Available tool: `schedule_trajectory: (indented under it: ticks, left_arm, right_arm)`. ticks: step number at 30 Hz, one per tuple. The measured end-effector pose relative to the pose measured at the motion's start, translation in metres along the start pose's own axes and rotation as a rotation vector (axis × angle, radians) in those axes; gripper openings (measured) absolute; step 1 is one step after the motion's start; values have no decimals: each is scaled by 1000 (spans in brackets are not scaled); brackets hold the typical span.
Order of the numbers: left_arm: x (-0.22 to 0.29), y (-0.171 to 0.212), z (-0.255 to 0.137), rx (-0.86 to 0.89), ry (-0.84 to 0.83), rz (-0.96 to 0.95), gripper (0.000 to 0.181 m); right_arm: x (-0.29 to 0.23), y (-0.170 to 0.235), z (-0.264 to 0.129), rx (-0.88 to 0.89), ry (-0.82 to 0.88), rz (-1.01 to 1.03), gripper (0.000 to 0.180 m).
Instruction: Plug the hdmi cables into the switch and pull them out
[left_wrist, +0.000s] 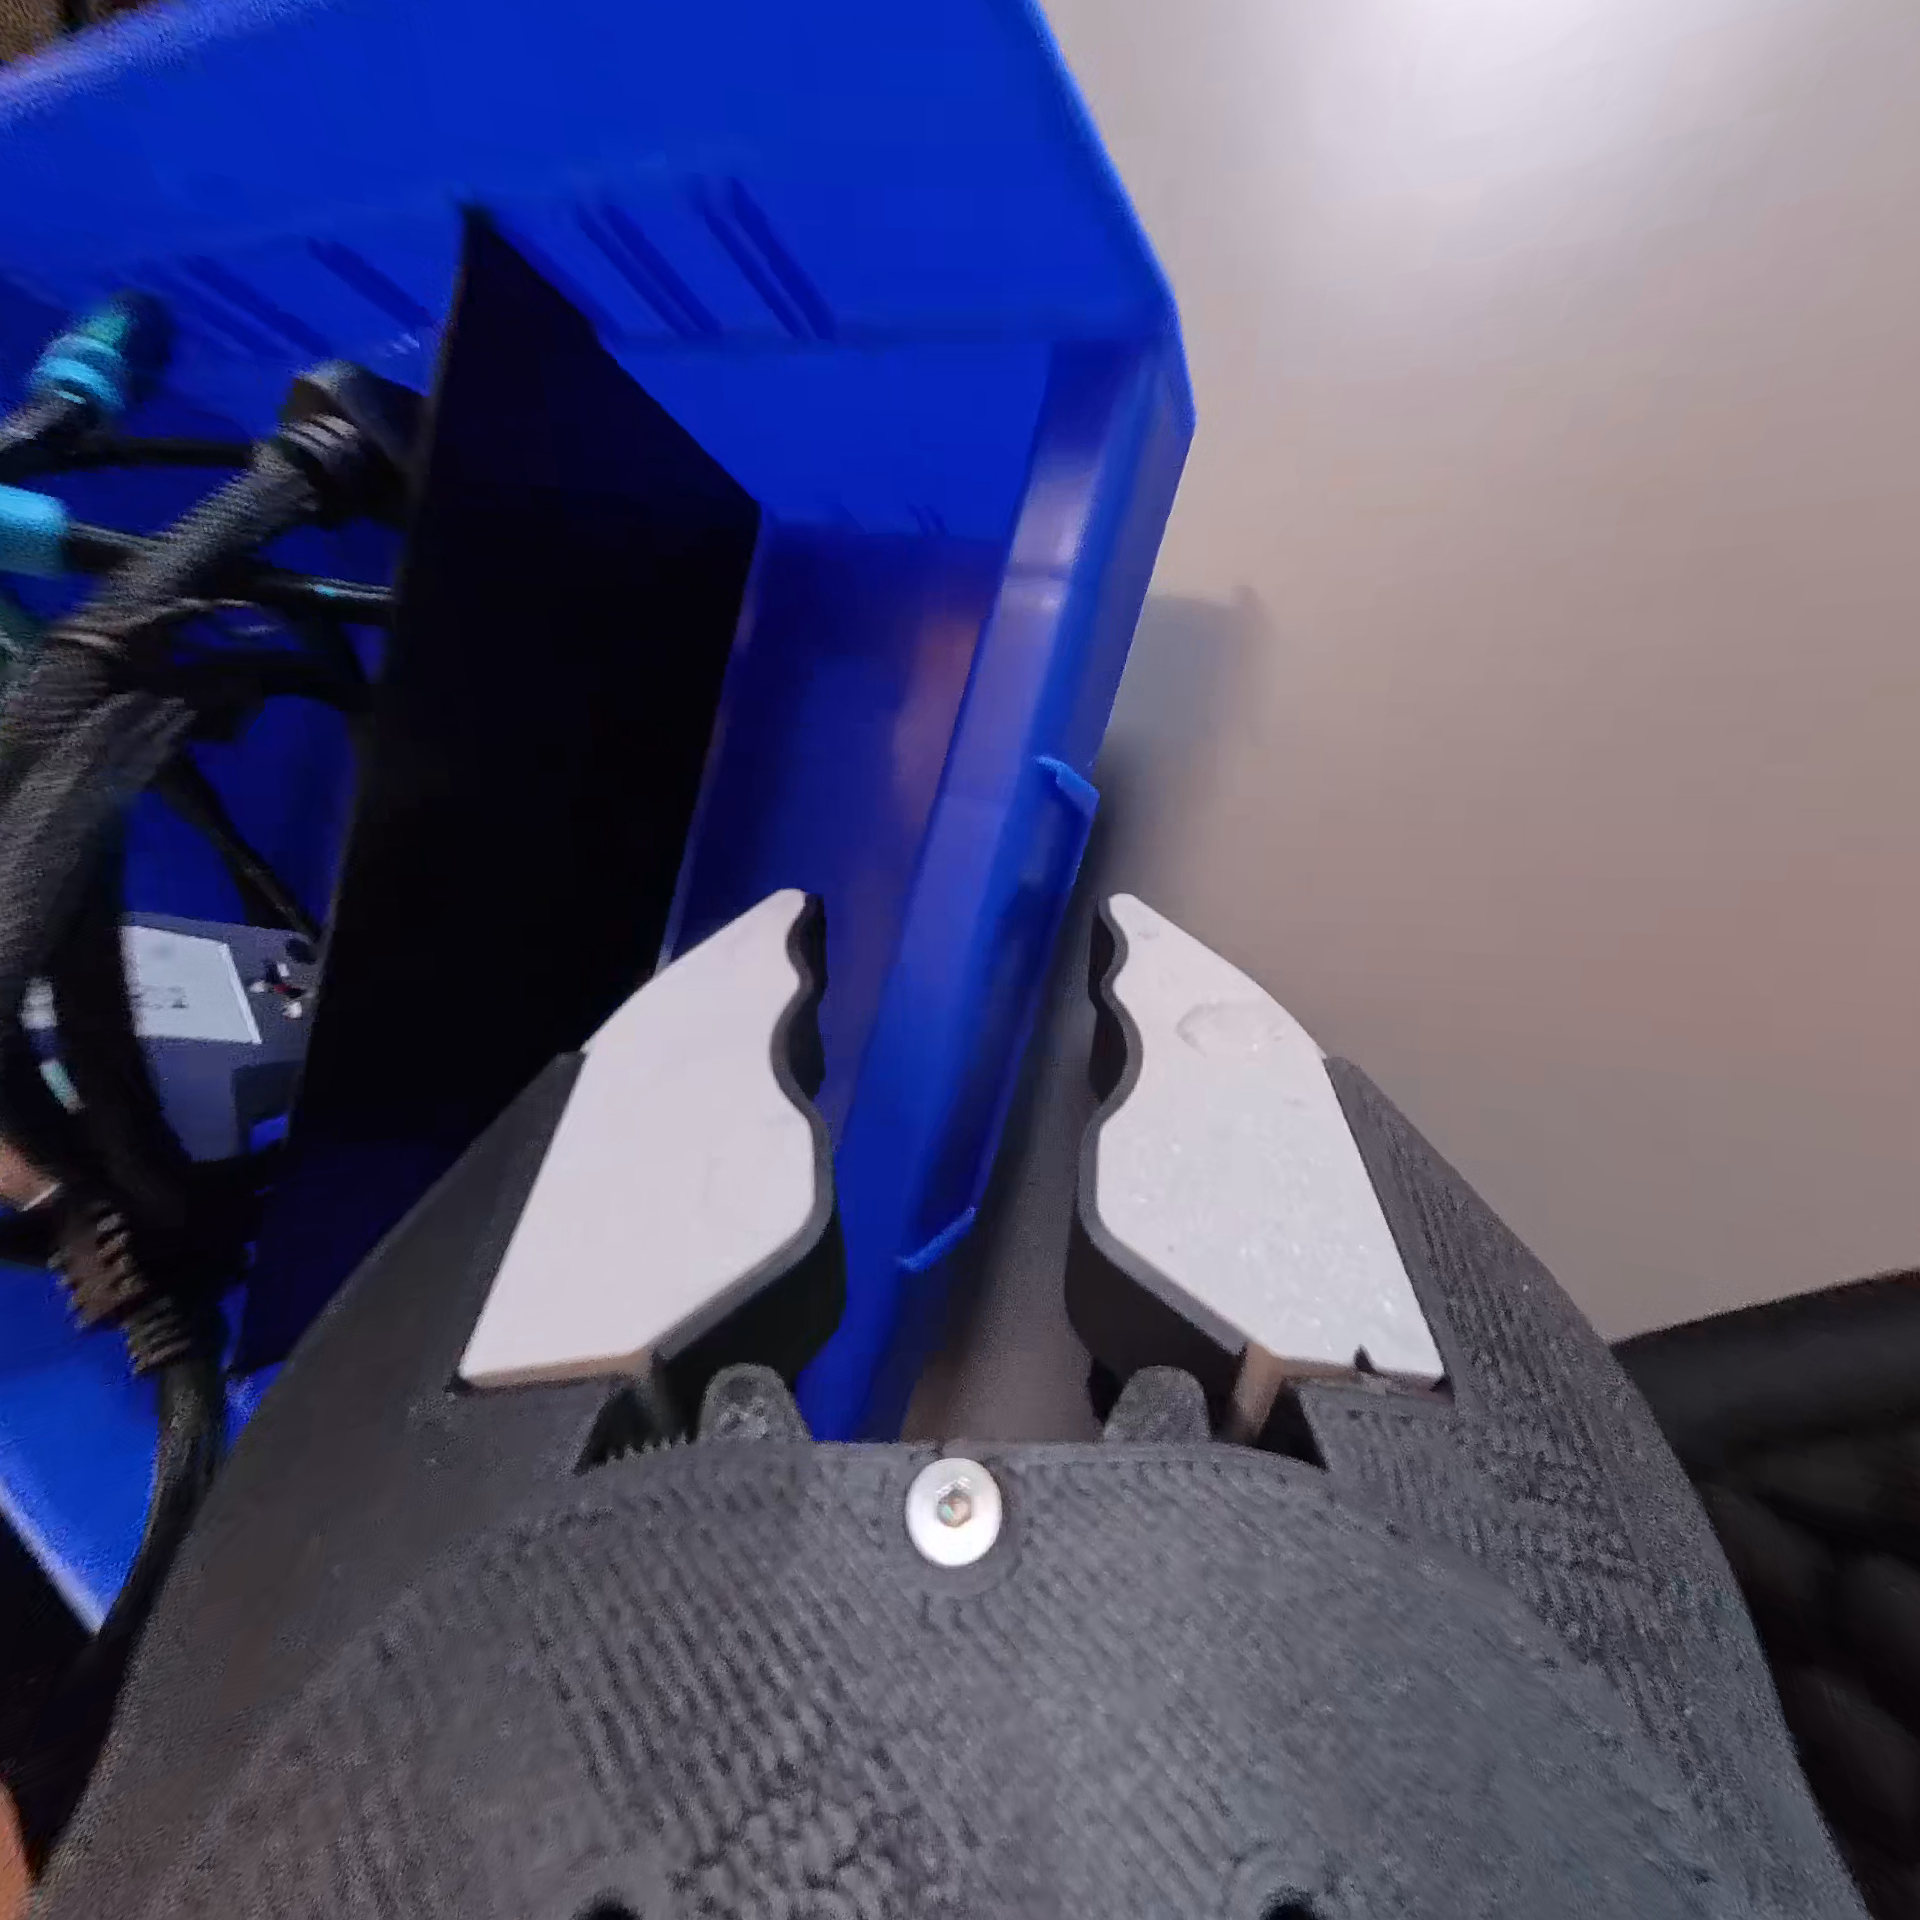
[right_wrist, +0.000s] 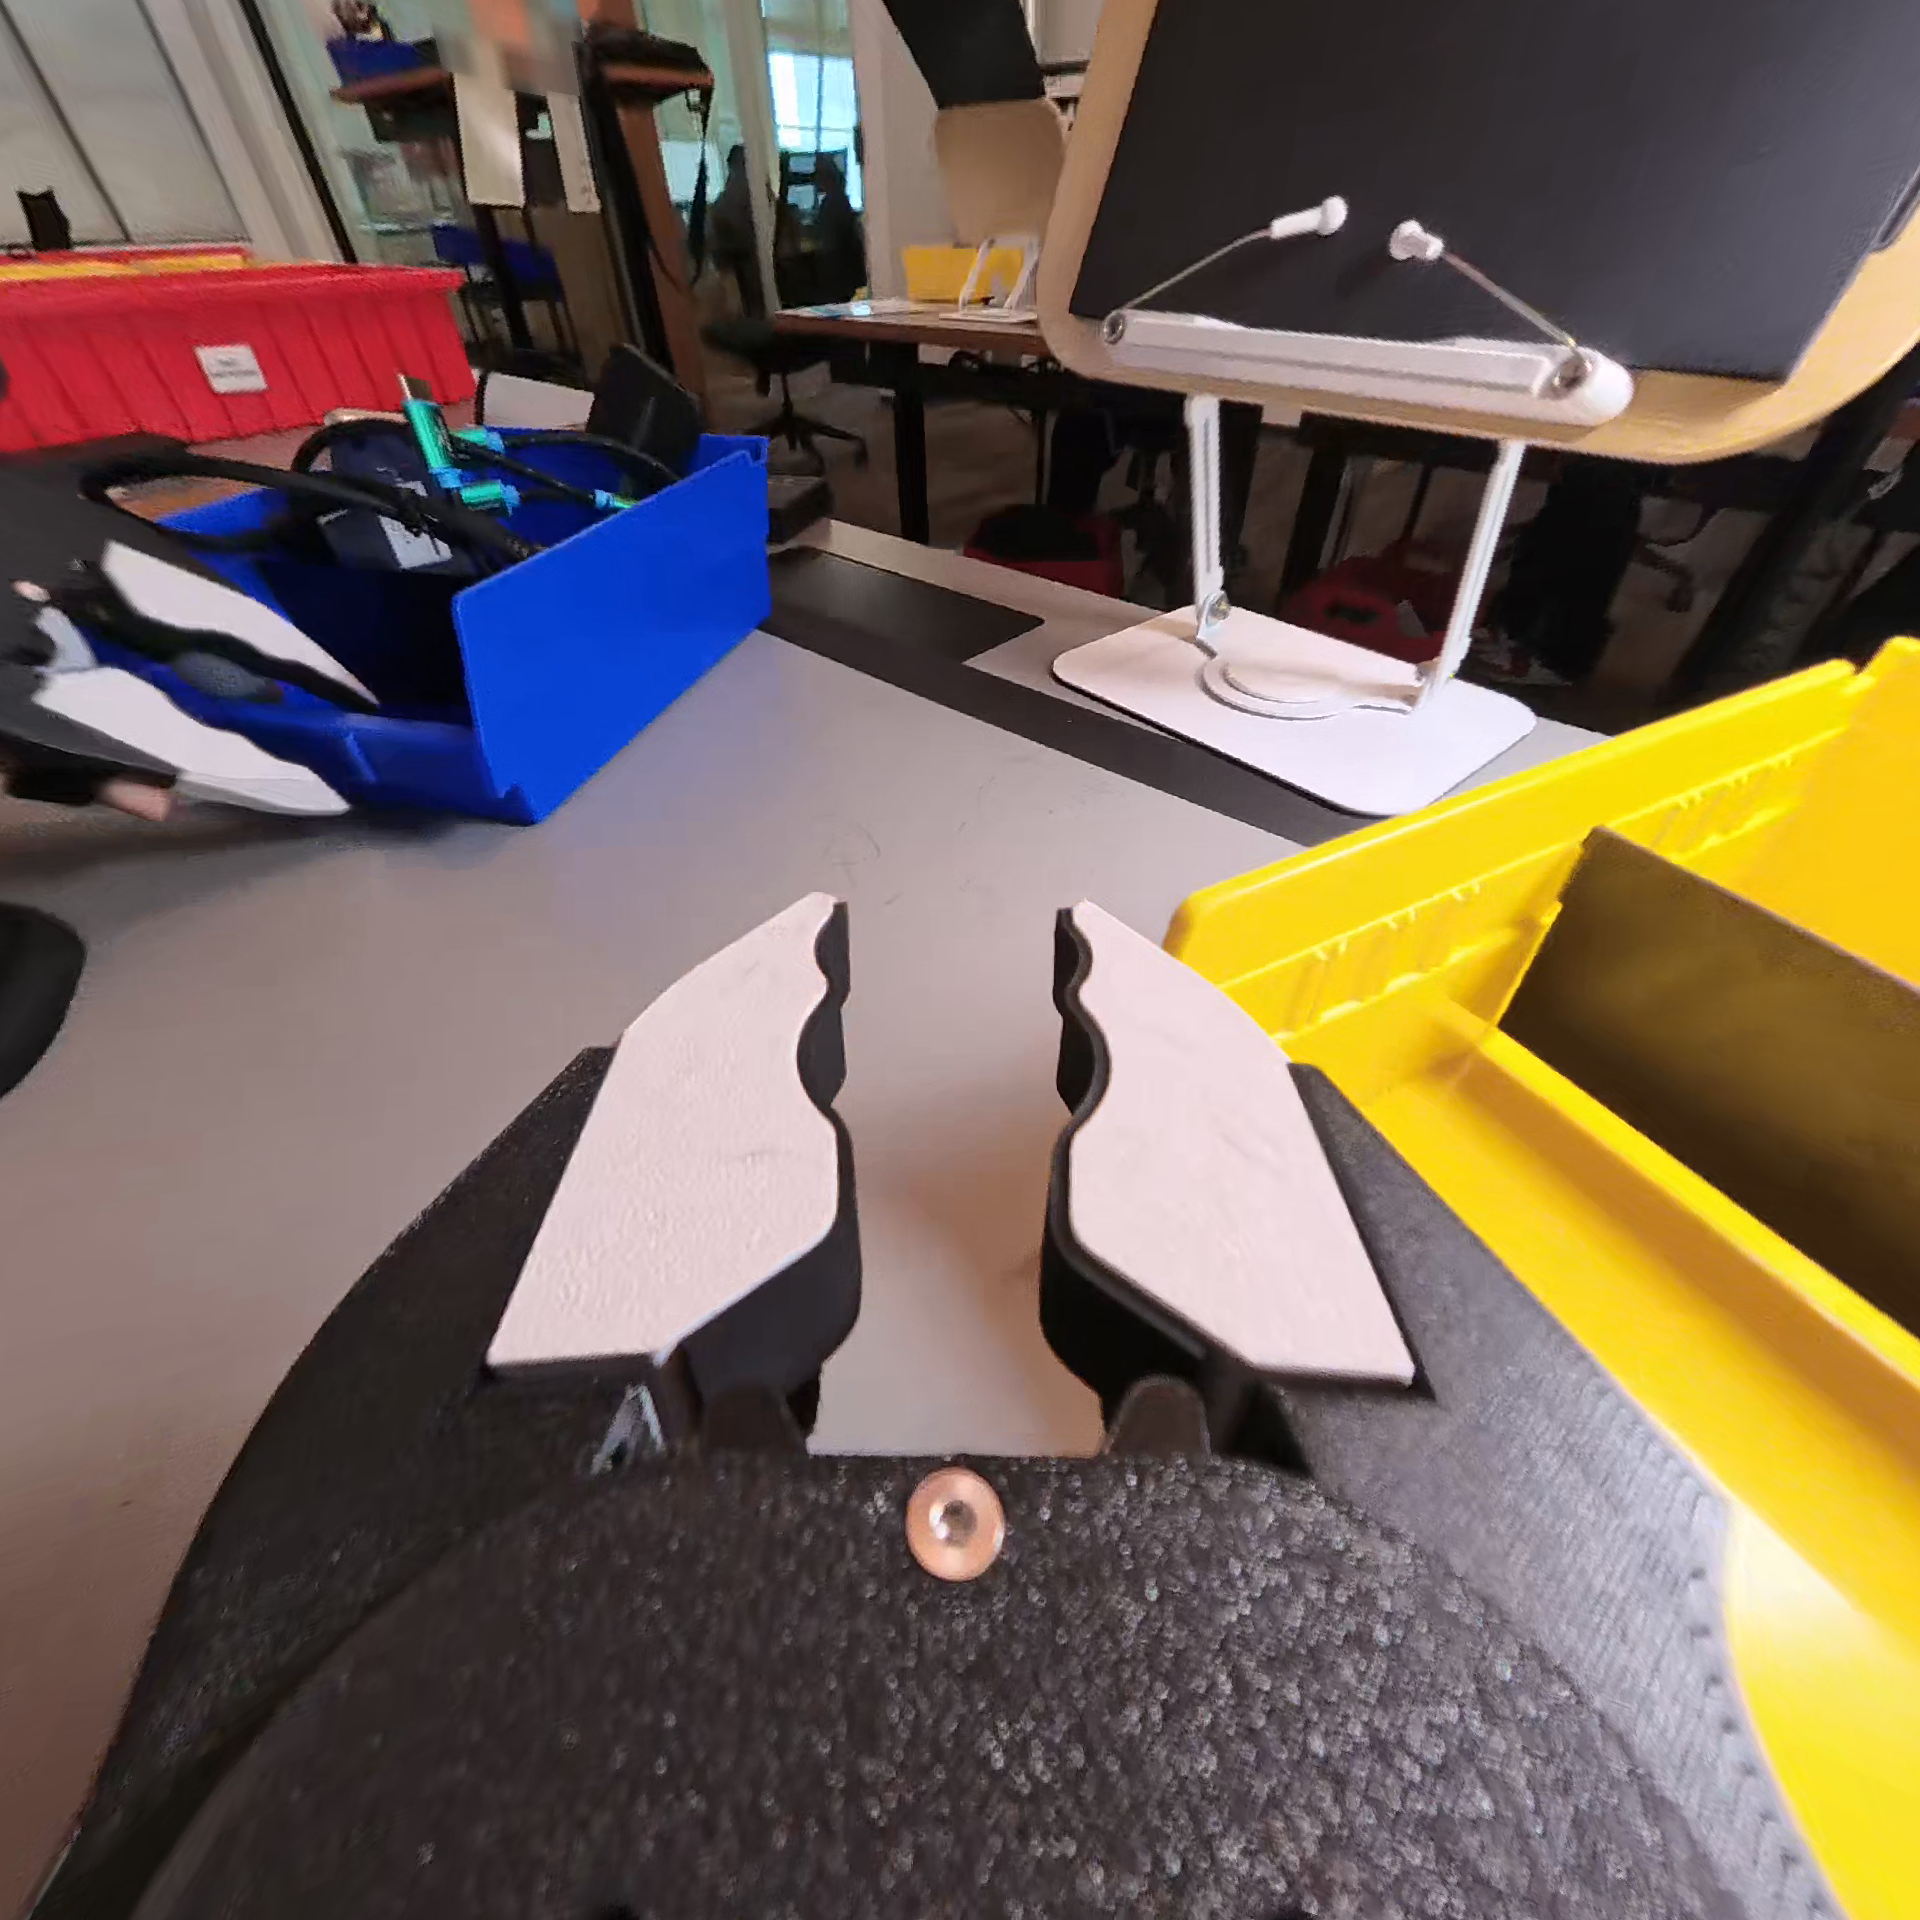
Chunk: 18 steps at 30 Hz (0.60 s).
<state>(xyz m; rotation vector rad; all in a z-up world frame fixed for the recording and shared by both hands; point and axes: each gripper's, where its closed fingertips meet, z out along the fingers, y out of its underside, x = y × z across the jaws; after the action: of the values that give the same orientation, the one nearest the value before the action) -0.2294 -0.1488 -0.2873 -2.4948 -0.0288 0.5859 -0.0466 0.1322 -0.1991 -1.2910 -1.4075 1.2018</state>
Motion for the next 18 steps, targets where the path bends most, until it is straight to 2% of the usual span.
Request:
schedule_trajectory:
  ticks: [4, 9, 13, 18]
  left_arm:
    - [1, -31, -43, 231, 18, -105, 48]
    - [-59, -60, -109, 461, -123, -248, 40]
    - [-127, -52, -120, 405, -188, -408, 35]
    - [-181, -40, -85, 232, -89, -572, 35]
  right_arm:
    - [-10, 5, -1, 34, 0, -15, 36]
    - [-21, 9, 1, 49, -36, -35, 32]
    - [-35, 16, 4, 29, -82, -56, 29]
    - [-44, 19, 5, 21, -102, -124, 25]
